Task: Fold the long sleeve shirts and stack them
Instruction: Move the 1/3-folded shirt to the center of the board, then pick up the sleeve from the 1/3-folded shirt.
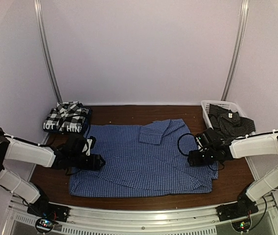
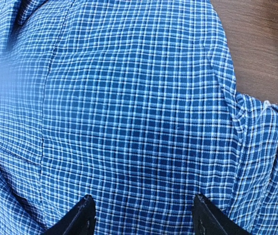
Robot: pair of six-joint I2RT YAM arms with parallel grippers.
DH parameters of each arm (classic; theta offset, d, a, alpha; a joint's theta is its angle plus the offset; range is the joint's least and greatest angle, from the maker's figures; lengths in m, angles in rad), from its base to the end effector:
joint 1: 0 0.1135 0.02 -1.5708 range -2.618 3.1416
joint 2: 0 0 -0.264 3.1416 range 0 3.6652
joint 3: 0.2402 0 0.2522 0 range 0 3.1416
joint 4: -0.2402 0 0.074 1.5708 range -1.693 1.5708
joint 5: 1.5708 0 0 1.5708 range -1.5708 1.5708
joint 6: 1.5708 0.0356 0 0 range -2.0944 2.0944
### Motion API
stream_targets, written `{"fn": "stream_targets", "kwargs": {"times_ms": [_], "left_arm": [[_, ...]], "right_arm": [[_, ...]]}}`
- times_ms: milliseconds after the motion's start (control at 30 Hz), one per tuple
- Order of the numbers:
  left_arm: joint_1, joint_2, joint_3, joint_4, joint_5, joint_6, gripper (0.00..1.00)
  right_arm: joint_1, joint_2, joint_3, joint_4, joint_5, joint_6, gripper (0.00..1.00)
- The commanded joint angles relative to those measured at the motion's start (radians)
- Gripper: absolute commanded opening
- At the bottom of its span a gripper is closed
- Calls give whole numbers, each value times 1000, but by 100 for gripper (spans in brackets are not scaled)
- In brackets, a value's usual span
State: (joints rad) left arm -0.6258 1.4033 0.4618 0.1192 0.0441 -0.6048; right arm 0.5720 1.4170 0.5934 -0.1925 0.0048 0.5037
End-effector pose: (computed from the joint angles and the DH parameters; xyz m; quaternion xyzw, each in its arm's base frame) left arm 0.1962 -0.1437 0.1308 0.0178 0.9304 -0.2277 0.2866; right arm 0.2084 0.1340 0.1423 -0.0322 0.9612 0.1383 0.2363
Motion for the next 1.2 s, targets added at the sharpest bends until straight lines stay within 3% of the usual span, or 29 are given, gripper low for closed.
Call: {"fn": "stream_targets", "kwargs": {"times_ms": [0,200,667,967,1167], "left_arm": [[3,6,87,-54,-59,21,69],[24,81,242,-93,-120,85,81],[117,67,350,-115,-44,102,82],[125,67,337,-139,-44,87,82],[142,65,325,-126,-14,80,83]], "right_arm": [[5,-36,70,-30,-30,-19,69],[5,66,212,130,-182,-23,72],[5,489,563,249,-339,2,66],[5,606,624,274,-405,10,51],[5,623,629,291,-424,11,33]]}}
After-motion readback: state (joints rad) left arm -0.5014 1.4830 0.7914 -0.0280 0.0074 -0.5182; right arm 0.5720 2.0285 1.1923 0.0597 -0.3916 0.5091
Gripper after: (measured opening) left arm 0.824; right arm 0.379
